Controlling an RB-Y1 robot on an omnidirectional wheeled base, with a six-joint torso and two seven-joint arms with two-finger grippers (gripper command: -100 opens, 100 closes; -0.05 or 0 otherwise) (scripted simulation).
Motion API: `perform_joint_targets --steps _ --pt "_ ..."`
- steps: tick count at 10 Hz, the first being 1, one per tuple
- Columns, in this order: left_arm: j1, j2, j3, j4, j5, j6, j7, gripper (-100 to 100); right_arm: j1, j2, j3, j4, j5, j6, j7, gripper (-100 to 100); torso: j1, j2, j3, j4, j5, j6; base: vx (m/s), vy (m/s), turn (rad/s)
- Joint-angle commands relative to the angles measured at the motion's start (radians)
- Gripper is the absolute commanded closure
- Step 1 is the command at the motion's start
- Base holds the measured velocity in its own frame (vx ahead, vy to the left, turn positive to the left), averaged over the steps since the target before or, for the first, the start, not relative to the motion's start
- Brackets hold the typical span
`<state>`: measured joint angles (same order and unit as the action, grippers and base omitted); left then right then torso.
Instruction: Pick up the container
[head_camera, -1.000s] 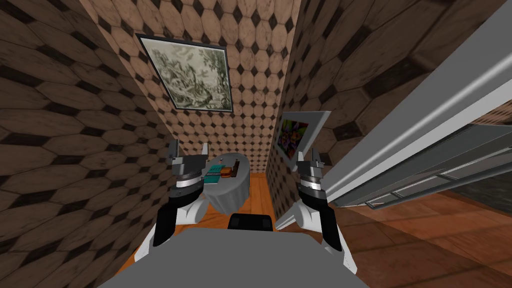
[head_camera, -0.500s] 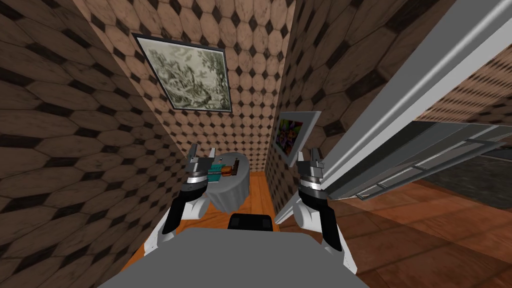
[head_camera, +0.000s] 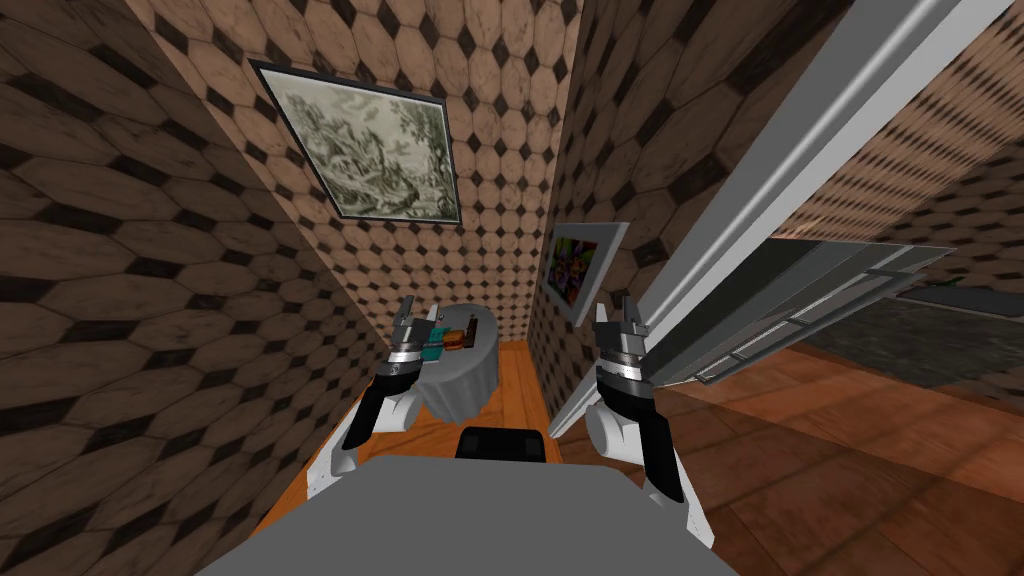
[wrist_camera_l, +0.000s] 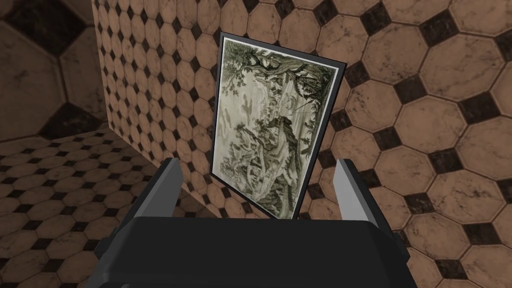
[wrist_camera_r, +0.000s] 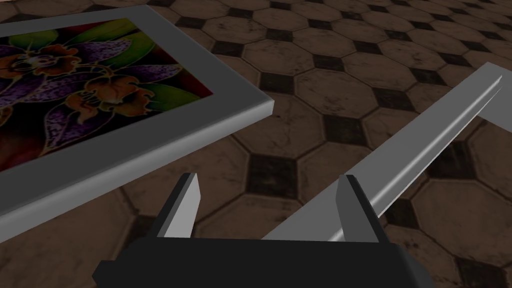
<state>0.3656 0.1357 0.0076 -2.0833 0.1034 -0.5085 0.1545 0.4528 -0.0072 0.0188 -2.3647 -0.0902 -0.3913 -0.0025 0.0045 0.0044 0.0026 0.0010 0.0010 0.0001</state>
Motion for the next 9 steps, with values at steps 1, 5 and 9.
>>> perform_joint_targets --steps 1,5,9 --pt "-0.017 0.013 0.02 0.031 0.007 0.025 0.01 -100 0.0 0.0 0.0 0.0 0.0 0.0 0.0 0 0.0 0.0 0.0 0.0 0.0 0.0 -0.052 0.044 -0.067" --pt "-0.059 0.019 0.044 0.154 0.002 0.078 0.018 -100 0.0 0.0 0.0 0.0 0.0 0.0 0.0 0 0.001 -0.001 -0.001 0.0 0.0 0.0 -0.05 0.048 -0.094" --pt "-0.105 0.022 0.061 0.276 -0.002 0.136 0.024 -100 0.0 0.0 0.0 0.0 0.0 0.0 0.0 0 -0.002 -0.003 -0.002 -0.001 0.0 0.0 -0.036 0.031 -0.072"
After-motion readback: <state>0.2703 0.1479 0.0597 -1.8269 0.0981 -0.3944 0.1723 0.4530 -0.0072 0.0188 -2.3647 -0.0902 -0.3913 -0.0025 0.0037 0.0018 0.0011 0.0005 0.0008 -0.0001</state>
